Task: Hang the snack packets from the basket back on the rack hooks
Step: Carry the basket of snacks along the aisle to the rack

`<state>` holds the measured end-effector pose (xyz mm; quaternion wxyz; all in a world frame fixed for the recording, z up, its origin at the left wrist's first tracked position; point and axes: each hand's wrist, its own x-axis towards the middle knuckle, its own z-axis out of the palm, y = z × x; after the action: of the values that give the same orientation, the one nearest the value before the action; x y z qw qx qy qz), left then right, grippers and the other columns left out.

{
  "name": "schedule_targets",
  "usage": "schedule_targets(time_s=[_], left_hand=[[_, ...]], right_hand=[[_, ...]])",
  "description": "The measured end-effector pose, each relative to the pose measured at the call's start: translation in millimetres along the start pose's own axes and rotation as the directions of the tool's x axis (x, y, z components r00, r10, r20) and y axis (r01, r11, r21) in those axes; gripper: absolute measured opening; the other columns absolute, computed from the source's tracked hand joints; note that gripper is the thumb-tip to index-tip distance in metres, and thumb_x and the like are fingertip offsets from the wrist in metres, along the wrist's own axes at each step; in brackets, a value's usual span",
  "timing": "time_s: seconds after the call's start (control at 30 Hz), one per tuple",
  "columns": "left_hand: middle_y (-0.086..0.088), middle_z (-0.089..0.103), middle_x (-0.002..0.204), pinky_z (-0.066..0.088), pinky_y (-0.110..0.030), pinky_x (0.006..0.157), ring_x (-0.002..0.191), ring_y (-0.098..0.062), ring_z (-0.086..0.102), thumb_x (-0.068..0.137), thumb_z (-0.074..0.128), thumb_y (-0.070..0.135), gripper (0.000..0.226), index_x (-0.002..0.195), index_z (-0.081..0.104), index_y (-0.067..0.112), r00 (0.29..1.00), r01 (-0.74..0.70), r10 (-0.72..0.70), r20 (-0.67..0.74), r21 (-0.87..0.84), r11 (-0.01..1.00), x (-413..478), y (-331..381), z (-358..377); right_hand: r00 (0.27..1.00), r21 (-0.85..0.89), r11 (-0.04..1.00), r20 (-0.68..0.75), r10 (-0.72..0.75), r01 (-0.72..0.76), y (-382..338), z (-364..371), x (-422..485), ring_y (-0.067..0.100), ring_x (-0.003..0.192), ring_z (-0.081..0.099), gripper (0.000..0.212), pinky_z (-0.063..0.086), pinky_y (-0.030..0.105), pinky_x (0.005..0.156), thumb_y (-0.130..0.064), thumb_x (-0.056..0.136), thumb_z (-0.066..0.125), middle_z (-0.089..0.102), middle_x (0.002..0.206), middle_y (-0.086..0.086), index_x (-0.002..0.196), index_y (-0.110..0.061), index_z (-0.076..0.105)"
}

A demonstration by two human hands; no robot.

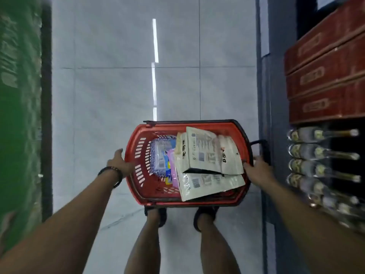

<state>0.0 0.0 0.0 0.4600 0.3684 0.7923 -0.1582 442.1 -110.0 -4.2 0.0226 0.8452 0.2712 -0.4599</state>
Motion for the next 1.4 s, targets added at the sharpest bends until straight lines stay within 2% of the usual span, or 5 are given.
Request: schedule_targets(time_s=[0.47,0.7,0.9,1.07,1.4], left_hand=[[-0.013,0.073,0.105,0.064,-0.050,0.078,0.087,-0.036,0.074,0.092,0.071,0.028,0.033,0.120,0.055,0.021,1.000,-0.017,0.016,-0.008,-0.203,0.979,-18.4,24.5,-15.5],[-0.011,0.070,0.112,0.057,-0.044,0.082,0.093,-0.033,0.069,0.102,0.047,0.063,0.051,0.123,0.058,0.019,0.953,-0.280,0.261,-0.152,-0.125,0.952,-172.6,67.5,-83.7],[-0.007,0.076,0.108,0.059,-0.054,0.091,0.092,-0.033,0.072,0.091,0.030,0.081,0.067,0.112,0.063,0.026,0.884,-0.449,0.434,-0.174,-0.054,0.892,-280.8,103.7,-139.5],[-0.010,0.074,0.118,0.055,-0.051,0.094,0.100,-0.036,0.069,0.097,0.032,0.071,0.057,0.116,0.064,0.029,0.746,-0.658,0.663,-0.061,0.083,0.748,-347.7,137.6,-164.5],[-0.020,0.073,0.118,0.048,-0.046,0.088,0.102,-0.040,0.065,0.104,0.035,0.060,0.050,0.104,0.066,0.020,0.394,-0.914,0.889,0.234,0.198,0.353,-491.5,131.9,-109.5]], right_hand=[[0.990,0.411,0.902,0.006,0.139,-0.129,13.2,-27.6,-7.3,0.028,0.094,0.069,0.033,0.056,0.041,0.093,-0.047,0.105,0.054,0.071,0.097,0.002,0.102,-0.018,0.069],[0.945,0.525,0.832,-0.144,0.294,-0.179,22.0,-113.9,-178.0,0.032,0.094,0.061,0.050,0.051,0.046,0.091,-0.042,0.114,0.027,0.065,0.102,0.017,0.096,-0.010,0.061],[0.884,0.703,0.686,-0.182,0.431,-0.189,46.0,-144.2,-335.9,0.024,0.071,0.054,0.045,0.037,0.035,0.061,-0.023,0.112,0.033,0.064,0.089,0.020,0.081,-0.005,0.061],[0.819,0.914,0.382,-0.113,0.563,-0.136,69.2,-114.7,-451.5,0.032,0.091,0.070,0.040,0.059,0.044,0.087,-0.038,0.112,0.039,0.073,0.099,0.012,0.098,-0.017,0.070],[0.617,0.992,-0.046,-0.037,0.786,0.117,165.1,-25.0,-643.2,0.035,0.097,0.074,0.054,0.058,0.055,0.097,-0.054,0.102,0.048,0.079,0.106,0.017,0.107,-0.008,0.076]])
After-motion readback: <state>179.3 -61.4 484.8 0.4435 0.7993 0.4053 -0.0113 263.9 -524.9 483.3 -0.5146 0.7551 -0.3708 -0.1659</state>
